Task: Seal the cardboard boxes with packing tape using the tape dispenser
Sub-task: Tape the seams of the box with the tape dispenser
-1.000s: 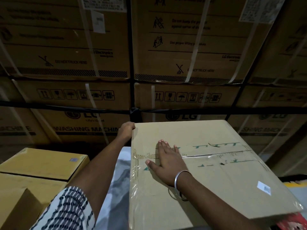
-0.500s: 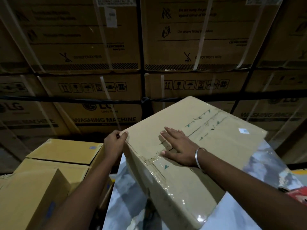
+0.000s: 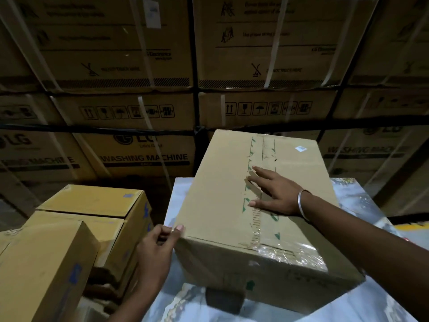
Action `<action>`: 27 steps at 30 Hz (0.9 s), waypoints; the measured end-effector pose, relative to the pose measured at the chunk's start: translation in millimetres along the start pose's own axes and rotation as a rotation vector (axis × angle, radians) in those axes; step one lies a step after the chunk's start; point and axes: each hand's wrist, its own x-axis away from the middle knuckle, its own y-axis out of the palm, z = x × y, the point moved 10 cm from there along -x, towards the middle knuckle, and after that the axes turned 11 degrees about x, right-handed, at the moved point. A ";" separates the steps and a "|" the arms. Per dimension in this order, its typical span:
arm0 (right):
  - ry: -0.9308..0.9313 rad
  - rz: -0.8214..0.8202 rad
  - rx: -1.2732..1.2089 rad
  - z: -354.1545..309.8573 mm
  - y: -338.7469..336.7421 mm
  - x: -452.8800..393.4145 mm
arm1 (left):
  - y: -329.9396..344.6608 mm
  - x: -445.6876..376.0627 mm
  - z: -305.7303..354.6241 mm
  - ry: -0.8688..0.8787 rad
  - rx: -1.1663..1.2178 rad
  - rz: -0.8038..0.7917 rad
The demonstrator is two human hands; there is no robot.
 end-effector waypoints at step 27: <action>0.767 0.232 -0.675 173.2 33.3 154.4 | 133.4 -27.0 36.7 -0.276 -0.575 -0.139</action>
